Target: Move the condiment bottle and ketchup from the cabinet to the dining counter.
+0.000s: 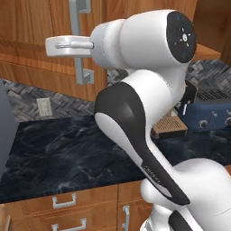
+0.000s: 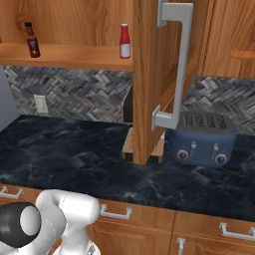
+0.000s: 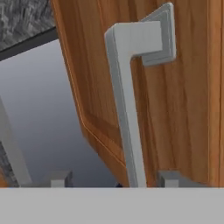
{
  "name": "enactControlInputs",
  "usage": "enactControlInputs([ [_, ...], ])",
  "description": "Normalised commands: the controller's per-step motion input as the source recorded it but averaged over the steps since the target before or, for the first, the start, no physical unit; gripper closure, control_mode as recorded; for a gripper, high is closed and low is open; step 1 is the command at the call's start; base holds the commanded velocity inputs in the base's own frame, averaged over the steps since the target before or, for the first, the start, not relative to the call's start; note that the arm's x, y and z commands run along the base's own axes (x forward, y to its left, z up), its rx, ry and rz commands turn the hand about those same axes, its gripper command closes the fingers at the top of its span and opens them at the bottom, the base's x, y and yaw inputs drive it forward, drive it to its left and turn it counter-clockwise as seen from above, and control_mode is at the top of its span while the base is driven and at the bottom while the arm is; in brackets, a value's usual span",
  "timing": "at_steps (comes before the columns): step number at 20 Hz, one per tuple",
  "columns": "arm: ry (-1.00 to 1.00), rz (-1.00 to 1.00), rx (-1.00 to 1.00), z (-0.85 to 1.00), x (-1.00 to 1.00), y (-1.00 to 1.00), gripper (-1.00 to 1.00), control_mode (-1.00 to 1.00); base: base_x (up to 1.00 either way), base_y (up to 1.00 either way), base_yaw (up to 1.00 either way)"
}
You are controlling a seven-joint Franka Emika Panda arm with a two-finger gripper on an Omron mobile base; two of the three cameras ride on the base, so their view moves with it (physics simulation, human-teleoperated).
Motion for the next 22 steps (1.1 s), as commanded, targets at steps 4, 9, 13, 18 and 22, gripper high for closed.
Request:
enactControlInputs([
  [4, 0.00, -0.10, 0.27, 0.21, -0.70, -0.46, -1.00, -1.00, 0.00, 0.00, 0.00],
  [9, 0.05, -0.14, 0.31, 0.21, -0.38, -0.63, -1.00, -1.00, 0.00, 0.00, 0.00],
  [13, 0.17, -0.04, 0.30, 0.13, -0.01, -0.69, -1.00, -1.00, 0.00, 0.00, 0.00],
  [18, 0.16, 0.01, 0.38, 0.05, 0.04, -0.65, -1.00, -1.00, 0.00, 0.00, 0.00],
  [22, 0.13, 0.06, 0.38, -0.02, 0.24, -0.56, -1.00, -1.00, 0.00, 0.00, 0.00],
])
